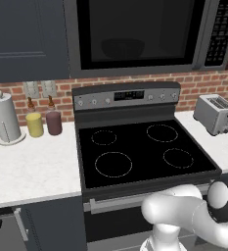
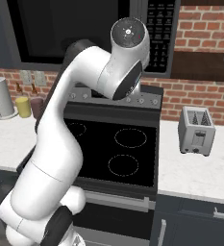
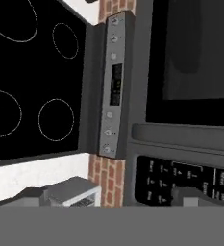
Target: Open the microwave, place the bowl with waffle inside the microwave, then close the microwave door and turn it on.
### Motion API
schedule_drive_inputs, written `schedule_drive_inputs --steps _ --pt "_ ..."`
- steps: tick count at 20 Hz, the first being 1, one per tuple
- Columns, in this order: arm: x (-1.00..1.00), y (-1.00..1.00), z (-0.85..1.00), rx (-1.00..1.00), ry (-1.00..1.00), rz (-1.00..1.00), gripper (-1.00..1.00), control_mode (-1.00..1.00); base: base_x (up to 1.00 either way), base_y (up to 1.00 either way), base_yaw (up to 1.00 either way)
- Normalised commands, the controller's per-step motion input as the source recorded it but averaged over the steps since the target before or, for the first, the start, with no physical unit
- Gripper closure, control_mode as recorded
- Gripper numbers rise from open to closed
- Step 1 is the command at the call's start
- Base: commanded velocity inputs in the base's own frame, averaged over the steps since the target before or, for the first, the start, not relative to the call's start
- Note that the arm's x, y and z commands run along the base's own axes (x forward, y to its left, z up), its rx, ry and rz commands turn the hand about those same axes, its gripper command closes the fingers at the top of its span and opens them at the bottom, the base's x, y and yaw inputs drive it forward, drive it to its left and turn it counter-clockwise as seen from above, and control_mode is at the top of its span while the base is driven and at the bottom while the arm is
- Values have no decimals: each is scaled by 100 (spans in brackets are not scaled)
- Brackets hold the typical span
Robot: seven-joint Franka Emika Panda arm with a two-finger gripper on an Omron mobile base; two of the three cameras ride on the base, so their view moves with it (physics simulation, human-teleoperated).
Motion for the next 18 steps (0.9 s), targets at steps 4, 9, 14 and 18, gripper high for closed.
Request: schedule_drive_inputs --steps 4,9,14,18 --pt "-7 39 -56 24 -9 13 -100 -100 0 0 0" --pt "0 36 -56 18 -22 12 -100 -100 0 0 0" --pt "15 7 -7 8 -25 1 -100 -100 0 0 0" --pt "31 -12 0 10 -9 -2 -100 -100 0 0 0"
